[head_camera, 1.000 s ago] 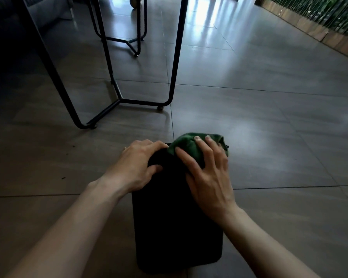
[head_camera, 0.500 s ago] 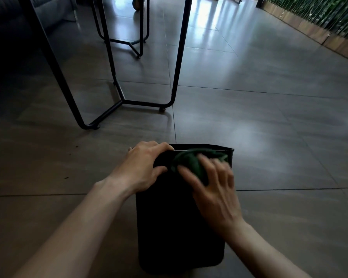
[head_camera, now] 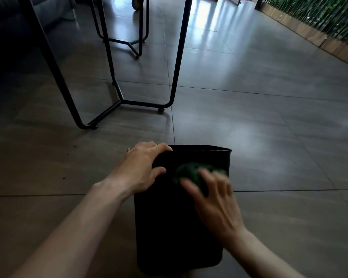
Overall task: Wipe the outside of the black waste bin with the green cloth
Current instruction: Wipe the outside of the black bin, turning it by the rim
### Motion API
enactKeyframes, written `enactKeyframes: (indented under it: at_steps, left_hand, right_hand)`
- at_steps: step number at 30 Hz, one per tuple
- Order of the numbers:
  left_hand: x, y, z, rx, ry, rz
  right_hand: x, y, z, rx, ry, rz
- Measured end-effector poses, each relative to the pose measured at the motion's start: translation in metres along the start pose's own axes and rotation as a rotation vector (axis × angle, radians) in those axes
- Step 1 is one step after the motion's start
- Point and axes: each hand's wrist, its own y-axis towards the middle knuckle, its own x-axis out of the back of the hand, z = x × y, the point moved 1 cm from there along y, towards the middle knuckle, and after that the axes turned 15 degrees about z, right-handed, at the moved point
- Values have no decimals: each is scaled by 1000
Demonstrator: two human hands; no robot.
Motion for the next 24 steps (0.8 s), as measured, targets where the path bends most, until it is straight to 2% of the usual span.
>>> enactKeyframes:
  at_steps: [2,4,9,11,13,14,17,19,21,24]
  left_hand:
    - [0,-1,1,-2,4,5]
    - [1,0,2,1,13,1]
    - [0,0,3,19,8,-18]
    - [0,1,3,12,7,-23]
    - [-1,2,2,11,19,-22]
    - [-1,2,1,12,25,-20]
    - [1,1,1,15,19,-15]
    - [1,0,2,14,16,-18]
    - [1,0,3,19,23,-21]
    - [1,0,3,21,23,-27]
  right_hand:
    - [13,34,-12,-199,90,-64]
    - [13,40,-9,-240,75,-68]
    - [-25,-47,30,121,-114,67]
    - [-29,-71,36,208,-135,91]
    - [-23,-62,27,210,-105,99]
    - [-17,-47,21,151,-67,76]
    - [4,14,-7,-209,112,-37]
    - [13,42,-16,-333,185,-48]
    - [10,43,-7,-269,127,-34]
    - [-12,-3,27,50,-16,39]
